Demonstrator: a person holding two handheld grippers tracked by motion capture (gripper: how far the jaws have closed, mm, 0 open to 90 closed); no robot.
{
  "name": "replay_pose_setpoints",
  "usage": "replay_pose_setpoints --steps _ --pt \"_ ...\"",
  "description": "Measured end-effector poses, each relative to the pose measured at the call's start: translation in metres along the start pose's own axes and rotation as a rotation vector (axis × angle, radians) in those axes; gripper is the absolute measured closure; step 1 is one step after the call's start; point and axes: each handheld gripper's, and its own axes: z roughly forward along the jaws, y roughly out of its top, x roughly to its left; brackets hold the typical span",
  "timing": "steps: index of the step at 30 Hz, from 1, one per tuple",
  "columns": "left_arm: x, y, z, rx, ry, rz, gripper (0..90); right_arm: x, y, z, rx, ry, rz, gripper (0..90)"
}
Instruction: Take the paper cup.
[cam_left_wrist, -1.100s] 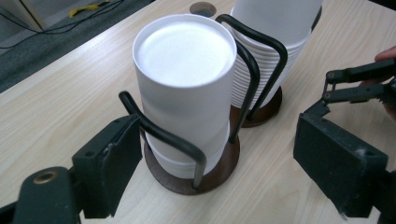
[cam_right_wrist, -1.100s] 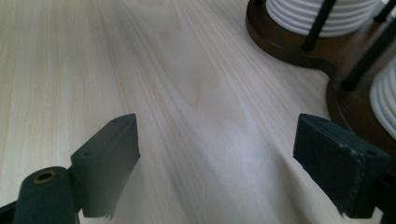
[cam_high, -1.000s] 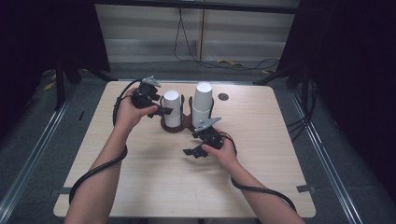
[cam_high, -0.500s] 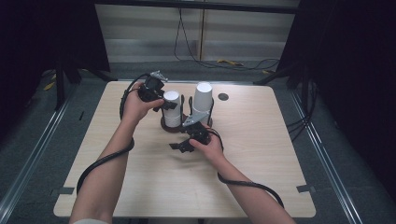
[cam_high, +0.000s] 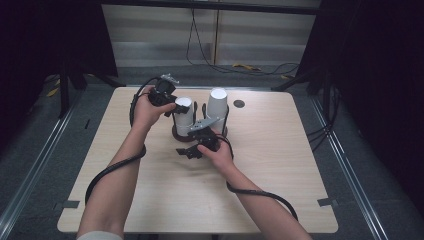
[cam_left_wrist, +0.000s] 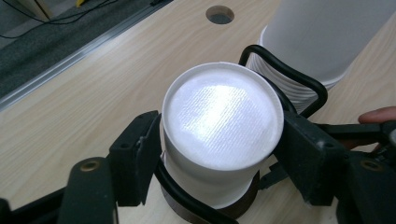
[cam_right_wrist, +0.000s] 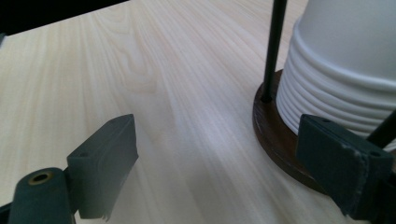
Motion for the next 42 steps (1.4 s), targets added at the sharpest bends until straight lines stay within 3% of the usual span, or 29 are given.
replay_pose_setpoints --steps 18,26,28,42 --pt "-0.002 0.006 -0.001 0.052 -0.001 -0.004 35.0 0.003 0.012 0.008 -0.028 -0.030 0.002 10.4" --pt "-0.003 0.009 -0.003 0.042 -0.001 -0.017 35.1 0.003 0.016 0.009 -0.021 -0.034 -0.008 10.3" --pt "-0.003 0.013 -0.006 0.051 0.004 0.003 35.2 0.003 0.016 0.009 -0.022 -0.036 -0.008 10.3" --pt "-0.007 0.034 -0.027 0.025 0.015 0.009 35.4 0.003 0.016 0.008 -0.016 -0.045 -0.020 10.4"
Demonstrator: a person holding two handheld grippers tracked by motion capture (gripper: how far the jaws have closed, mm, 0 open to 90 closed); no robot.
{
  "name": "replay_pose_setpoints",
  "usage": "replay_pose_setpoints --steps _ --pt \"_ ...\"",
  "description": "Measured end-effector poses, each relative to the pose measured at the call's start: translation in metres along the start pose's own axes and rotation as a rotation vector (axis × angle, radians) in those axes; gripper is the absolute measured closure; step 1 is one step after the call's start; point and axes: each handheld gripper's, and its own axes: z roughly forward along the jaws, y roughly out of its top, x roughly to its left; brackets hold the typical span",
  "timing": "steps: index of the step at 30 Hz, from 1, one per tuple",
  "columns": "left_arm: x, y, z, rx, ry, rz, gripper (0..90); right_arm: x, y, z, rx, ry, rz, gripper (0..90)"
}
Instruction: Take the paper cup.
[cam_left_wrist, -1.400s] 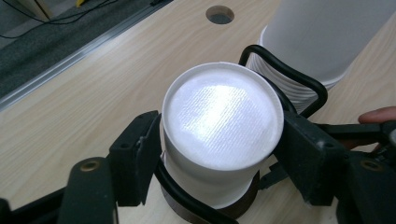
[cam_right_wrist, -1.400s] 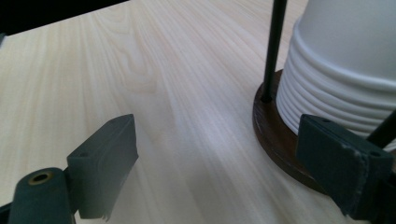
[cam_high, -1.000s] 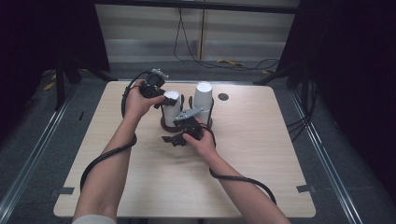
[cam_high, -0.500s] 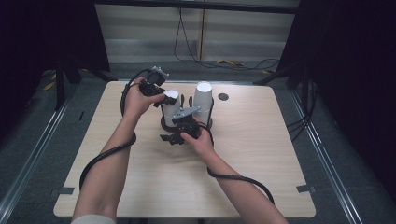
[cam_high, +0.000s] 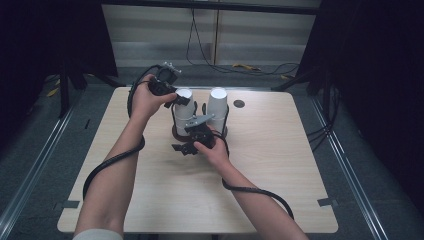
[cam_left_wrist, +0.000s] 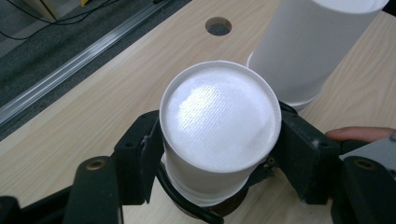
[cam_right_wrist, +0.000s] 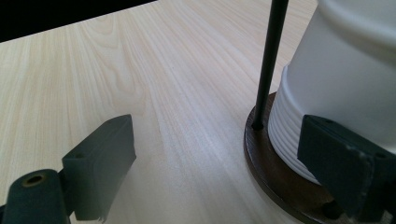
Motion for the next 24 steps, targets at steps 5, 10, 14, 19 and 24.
replay_pose_setpoints --steps 5,10,14,19,24 --pt "-0.001 0.007 -0.008 -0.003 0.010 0.011 35.4 0.000 0.000 0.000 0.009 0.001 -0.003 10.5" --pt "-0.002 0.013 -0.020 -0.037 0.018 0.005 35.4 0.000 -0.001 0.000 0.015 -0.003 -0.007 10.4" --pt "-0.004 0.017 -0.027 -0.048 0.016 0.009 35.4 0.000 -0.001 0.000 0.022 -0.001 -0.009 10.4" --pt "-0.008 0.024 -0.039 -0.044 0.019 0.017 35.4 0.001 -0.002 0.000 0.023 0.000 -0.006 10.4" --pt "-0.011 0.025 -0.047 -0.049 0.020 0.021 35.4 0.000 -0.004 -0.001 0.025 0.004 -0.007 10.4"
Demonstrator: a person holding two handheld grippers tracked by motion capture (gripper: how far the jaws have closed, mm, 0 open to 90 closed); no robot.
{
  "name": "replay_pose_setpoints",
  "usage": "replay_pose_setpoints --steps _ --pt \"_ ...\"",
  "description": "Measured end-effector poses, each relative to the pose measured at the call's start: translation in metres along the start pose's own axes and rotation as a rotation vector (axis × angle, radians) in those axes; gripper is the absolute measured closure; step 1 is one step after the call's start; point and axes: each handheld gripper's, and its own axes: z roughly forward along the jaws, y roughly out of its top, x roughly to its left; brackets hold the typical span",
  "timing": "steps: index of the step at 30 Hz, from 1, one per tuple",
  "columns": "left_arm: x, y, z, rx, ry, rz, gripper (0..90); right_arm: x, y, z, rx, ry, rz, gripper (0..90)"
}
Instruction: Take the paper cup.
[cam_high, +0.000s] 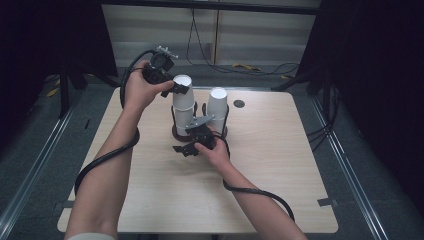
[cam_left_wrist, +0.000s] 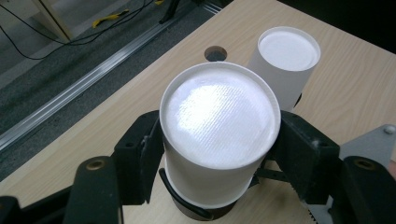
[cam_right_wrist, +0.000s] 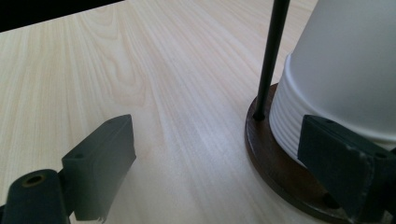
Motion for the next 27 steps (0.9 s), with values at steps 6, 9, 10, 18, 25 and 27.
replay_pose_setpoints --steps 6,9,10,18,25,27 --pt "-0.005 -0.003 -0.010 0.003 -0.012 -0.004 35.4 0.000 -0.002 -0.003 0.016 0.014 -0.001 10.5" --pt "-0.010 -0.008 -0.014 0.002 -0.015 0.003 35.5 0.003 -0.003 -0.007 0.025 0.033 -0.012 10.5" --pt "-0.010 -0.008 -0.014 0.002 -0.015 0.003 35.5 0.003 -0.003 -0.007 0.025 0.033 -0.012 10.5" --pt "-0.020 -0.020 -0.019 0.008 -0.024 0.025 35.4 0.007 -0.006 -0.023 0.014 0.075 -0.057 10.5" --pt "-0.033 -0.032 -0.017 0.010 -0.047 0.047 35.4 0.009 -0.008 -0.042 0.026 0.080 -0.097 10.3" --pt "-0.034 -0.033 -0.016 0.009 -0.050 0.048 35.4 0.008 -0.009 -0.044 0.028 0.079 -0.098 10.4"
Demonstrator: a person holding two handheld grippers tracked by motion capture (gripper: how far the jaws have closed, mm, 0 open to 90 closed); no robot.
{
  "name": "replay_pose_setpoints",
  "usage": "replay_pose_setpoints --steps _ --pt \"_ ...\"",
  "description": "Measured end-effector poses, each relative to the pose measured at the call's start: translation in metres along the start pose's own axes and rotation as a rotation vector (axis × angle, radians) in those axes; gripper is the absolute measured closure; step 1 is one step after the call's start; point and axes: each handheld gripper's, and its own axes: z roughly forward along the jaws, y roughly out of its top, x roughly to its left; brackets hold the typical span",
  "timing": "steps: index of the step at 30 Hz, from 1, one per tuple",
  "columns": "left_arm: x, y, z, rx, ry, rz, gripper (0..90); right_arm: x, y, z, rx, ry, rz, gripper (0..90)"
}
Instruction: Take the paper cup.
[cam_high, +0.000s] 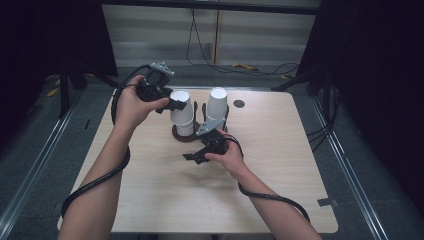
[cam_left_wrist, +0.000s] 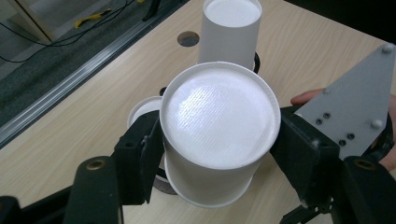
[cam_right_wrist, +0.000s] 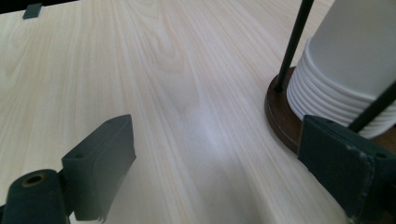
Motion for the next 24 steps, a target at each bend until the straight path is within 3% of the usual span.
replay_pose_setpoints --steps 9,24 --pt "-0.008 -0.009 0.013 0.009 -0.021 0.002 35.4 0.002 -0.010 -0.021 0.000 0.014 0.011 10.4" --pt "-0.023 -0.009 0.021 0.006 -0.049 0.025 35.4 -0.007 -0.031 -0.052 0.002 0.011 0.041 11.9"
